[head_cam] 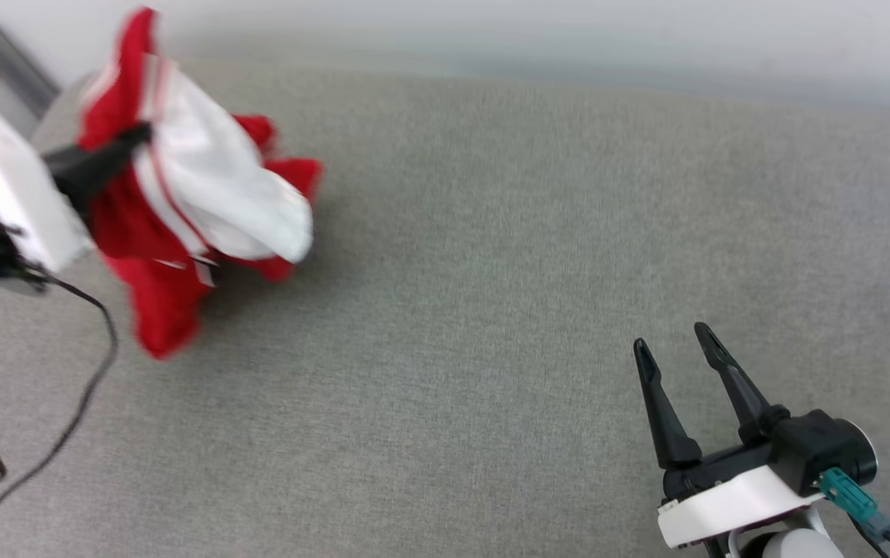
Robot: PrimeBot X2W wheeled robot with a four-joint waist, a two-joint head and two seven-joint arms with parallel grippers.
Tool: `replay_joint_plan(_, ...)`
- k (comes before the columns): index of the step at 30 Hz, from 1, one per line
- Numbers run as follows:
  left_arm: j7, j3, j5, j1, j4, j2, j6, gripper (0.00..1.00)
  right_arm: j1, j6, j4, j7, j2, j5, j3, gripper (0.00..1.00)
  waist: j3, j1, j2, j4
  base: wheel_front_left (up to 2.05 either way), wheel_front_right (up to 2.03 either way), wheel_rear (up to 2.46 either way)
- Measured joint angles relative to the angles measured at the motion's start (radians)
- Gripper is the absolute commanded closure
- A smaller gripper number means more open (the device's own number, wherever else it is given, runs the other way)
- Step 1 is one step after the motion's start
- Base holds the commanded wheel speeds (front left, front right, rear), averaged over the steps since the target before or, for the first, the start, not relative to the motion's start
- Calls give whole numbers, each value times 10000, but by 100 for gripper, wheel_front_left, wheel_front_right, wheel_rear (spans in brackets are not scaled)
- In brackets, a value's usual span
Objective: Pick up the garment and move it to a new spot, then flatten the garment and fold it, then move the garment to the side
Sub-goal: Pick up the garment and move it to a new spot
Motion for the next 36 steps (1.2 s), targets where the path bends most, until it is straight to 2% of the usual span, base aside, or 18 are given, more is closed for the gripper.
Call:
replay_joint_plan(6, -98, -784, 454, 254, -1427, -1035, 493, 100, 176, 2, 25, 0, -2, 176, -205, 0, -692, 0, 0, -142, 0, 0, 0)
replay_joint_plan(13, -142, -1875, 1269, 427, -2161, -2201, 963, 100, 195, 0, -15, 0, -6, 291, -395, 0, -817, 0, 0, -859, 0, 0, 0)
replay_joint_plan(19, -309, -2861, 1979, 216, -1398, -3530, 966, 100, 34, 0, -42, 0, -8, 502, -245, 0, -597, 0, 0, -1758, 0, 0, 0)
replay_joint_plan(25, -625, -3455, 2311, -79, -270, -4859, 874, 100, -202, 0, -115, 0, -13, 836, -188, 0, -160, 0, 0, -2826, 0, 0, 0)
replay_joint_plan(27, -1062, -3478, 2485, -381, 483, -5469, 909, 100, -273, 0, -125, 0, -17, 941, -217, 0, 114, 0, 0, -3353, 0, 0, 0)
replay_joint_plan(30, -1831, -3394, 2869, -710, 1338, -5933, 1041, 98, -287, 0, -125, 0, -15, 1028, -153, 0, 381, 0, 0, -3823, 0, 0, 0)
replay_joint_plan(31, -2017, -3386, 2945, -800, 1662, -6065, 1041, 23, -299, 0, -125, 0, -15, 1064, -150, 0, 471, 0, 0, -3958, 0, 0, 0)
replay_joint_plan(32, -2161, -3409, 3018, -843, 1967, -6178, 1043, 0, -317, 0, -127, 0, -15, 1081, -157, 0, 557, 0, 0, -4071, 0, 0, 0)
replay_joint_plan(36, -2790, -3827, 3712, -1019, 2951, -6479, 928, 0, -322, 0, -132, 0, -15, 1080, -196, 0, 840, 1, 0, -4289, 0, 0, 0)
